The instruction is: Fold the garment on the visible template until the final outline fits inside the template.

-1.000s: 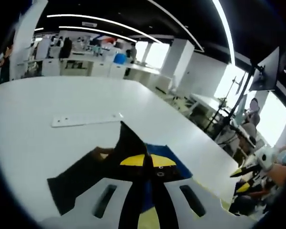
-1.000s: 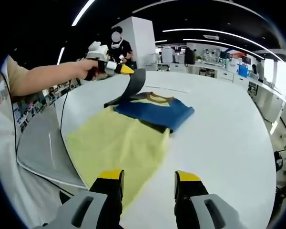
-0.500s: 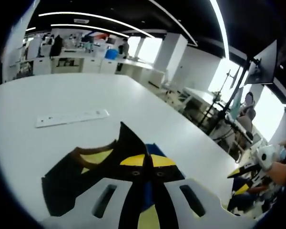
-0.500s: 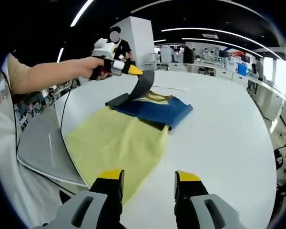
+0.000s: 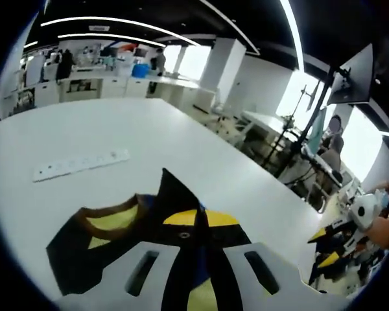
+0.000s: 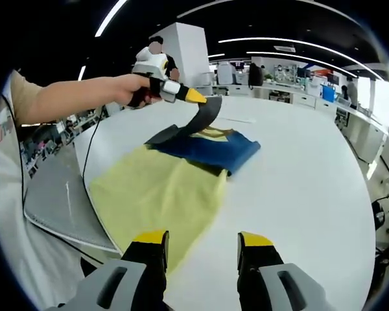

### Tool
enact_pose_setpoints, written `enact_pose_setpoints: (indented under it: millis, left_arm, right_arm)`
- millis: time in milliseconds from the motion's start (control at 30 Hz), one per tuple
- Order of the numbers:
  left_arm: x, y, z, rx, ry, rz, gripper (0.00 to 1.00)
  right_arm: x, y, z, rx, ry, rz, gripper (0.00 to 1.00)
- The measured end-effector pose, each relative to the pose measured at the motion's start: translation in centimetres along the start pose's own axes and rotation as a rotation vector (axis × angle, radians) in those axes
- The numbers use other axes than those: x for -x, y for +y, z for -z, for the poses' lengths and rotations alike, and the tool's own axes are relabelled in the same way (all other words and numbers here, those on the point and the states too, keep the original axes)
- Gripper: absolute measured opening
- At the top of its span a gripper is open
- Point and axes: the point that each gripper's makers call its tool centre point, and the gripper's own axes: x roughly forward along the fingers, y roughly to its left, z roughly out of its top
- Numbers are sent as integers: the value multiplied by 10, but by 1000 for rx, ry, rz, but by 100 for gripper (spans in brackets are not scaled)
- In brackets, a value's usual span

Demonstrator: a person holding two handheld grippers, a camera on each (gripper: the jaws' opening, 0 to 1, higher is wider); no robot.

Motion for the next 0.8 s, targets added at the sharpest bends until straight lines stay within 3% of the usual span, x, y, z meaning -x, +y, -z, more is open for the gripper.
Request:
enact_pose_setpoints:
  millis: [467, 800]
  left_arm:
    - [-39, -12, 25, -37, 102, 5, 0]
    - [-60, -31, 30, -69, 135, 34, 0]
  right_arm:
    - [8, -9, 6, -13, 6, 18, 40]
    - [10, -13, 8, -22, 8, 22, 40]
